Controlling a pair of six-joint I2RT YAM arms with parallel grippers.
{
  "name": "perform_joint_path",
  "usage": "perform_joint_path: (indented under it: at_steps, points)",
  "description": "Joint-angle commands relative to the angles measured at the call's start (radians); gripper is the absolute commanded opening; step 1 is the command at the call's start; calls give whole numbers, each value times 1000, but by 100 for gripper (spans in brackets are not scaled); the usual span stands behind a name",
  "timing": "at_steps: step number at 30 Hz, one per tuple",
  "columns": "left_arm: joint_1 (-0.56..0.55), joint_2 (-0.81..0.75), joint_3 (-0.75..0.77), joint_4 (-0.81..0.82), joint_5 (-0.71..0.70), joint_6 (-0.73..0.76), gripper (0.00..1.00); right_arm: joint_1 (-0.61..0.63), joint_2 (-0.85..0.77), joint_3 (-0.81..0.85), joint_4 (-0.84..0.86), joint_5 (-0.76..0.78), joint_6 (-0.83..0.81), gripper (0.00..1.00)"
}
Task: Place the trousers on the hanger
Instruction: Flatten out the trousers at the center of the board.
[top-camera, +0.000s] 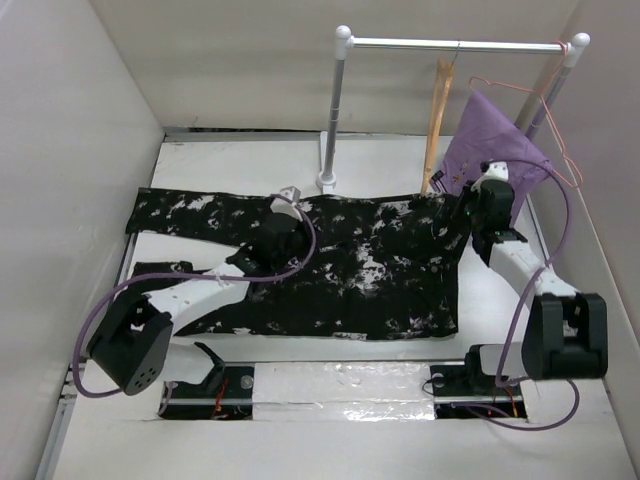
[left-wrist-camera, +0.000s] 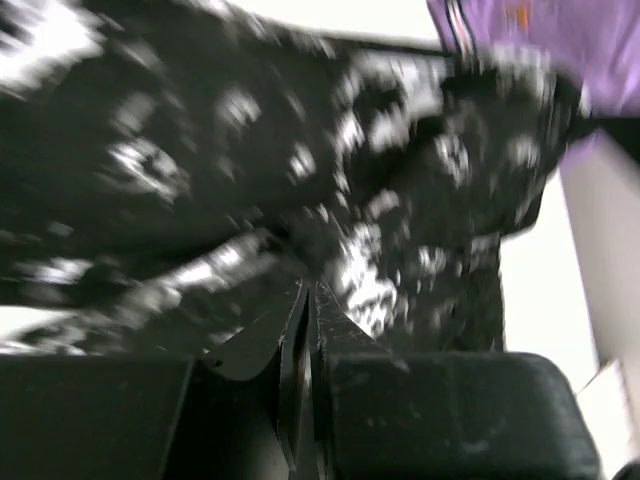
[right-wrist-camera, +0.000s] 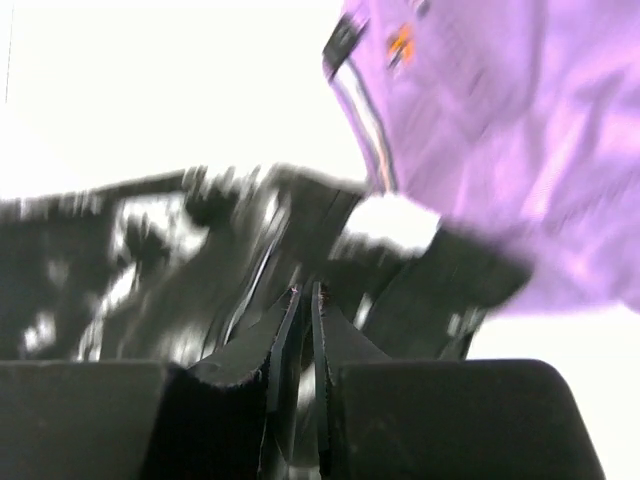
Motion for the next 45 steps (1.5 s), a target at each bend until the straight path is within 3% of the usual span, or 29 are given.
perform_joint_path:
  at_steps: [1, 6, 11, 20, 25, 28, 31, 34, 41, 45]
  points:
    - [-90, 16, -15, 143, -42, 76, 4, -55, 87, 141, 93, -39, 76, 14]
    - [-246, 102, 18, 148, -104, 204, 7, -119, 197, 240, 127, -5, 94, 11]
    - [-246, 80, -8, 179, -96, 231, 7, -182, 363, 327, 23, 14, 99, 9]
    - [-246, -30, -33, 136, -79, 262, 10, -271, 518, 456, -83, 81, 51, 9]
    - [-246, 2, -7, 101, -90, 260, 12, -294, 495, 490, -30, 82, 13, 9]
    - [-246, 25, 8, 81, -95, 251, 19, -283, 460, 505, -63, 89, 2, 16]
    - [-246, 37, 18, 65, -108, 248, 25, -274, 374, 430, -50, -24, 25, 32]
    - [-246, 36, 16, 67, -116, 248, 27, -241, 232, 243, 86, -134, 111, 55]
    - [-246, 56, 27, 73, -9, 262, 32, -245, 118, 18, 154, -164, 146, 65]
    - [-256, 102, 48, 77, 94, 277, 32, -274, 180, 10, 187, -346, 146, 70]
